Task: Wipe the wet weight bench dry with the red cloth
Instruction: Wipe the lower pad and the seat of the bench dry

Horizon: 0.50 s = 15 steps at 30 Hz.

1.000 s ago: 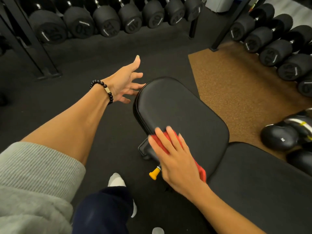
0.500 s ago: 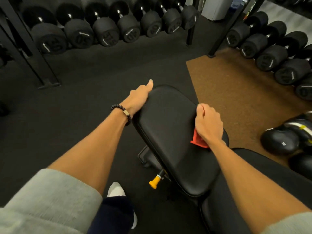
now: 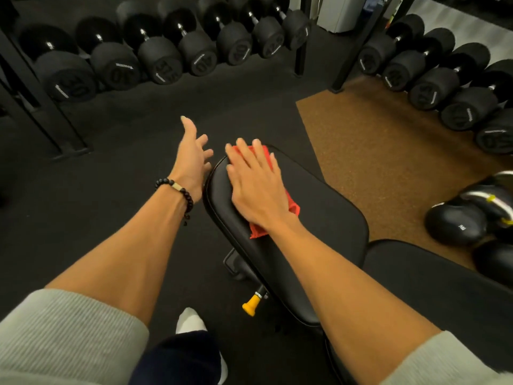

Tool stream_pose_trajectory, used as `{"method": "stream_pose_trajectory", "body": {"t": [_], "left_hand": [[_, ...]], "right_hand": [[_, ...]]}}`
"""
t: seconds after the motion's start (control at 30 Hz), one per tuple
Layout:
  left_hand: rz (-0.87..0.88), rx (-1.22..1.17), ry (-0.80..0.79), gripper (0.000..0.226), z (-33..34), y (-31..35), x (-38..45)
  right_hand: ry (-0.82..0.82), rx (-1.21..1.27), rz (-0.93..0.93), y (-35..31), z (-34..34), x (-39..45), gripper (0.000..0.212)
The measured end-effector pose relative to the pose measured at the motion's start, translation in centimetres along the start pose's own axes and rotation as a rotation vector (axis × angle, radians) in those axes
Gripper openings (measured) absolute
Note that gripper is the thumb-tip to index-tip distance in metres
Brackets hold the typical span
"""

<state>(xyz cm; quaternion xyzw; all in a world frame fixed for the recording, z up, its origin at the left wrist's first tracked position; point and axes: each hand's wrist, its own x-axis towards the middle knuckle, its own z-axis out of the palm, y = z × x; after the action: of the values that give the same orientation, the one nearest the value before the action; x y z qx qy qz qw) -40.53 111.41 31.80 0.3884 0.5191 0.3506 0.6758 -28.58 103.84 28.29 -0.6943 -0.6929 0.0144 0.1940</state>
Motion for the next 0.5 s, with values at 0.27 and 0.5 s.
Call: {"method": "stream_pose_trajectory", "body": {"t": [0.27,0.5], "left_hand": [[-0.021,0.213,-0.179,0.099,1.7,2.0,-1.3],[-0.099,0.391,-0.314,0.100,1.8,3.6,-2.1]], "right_hand": [[-0.177,-0.081,-0.443,3.0,-2.3,-15.2,0.054],[-0.120,-0.139,-0.365,-1.3,-0.2,-8.5,0.054]]}}
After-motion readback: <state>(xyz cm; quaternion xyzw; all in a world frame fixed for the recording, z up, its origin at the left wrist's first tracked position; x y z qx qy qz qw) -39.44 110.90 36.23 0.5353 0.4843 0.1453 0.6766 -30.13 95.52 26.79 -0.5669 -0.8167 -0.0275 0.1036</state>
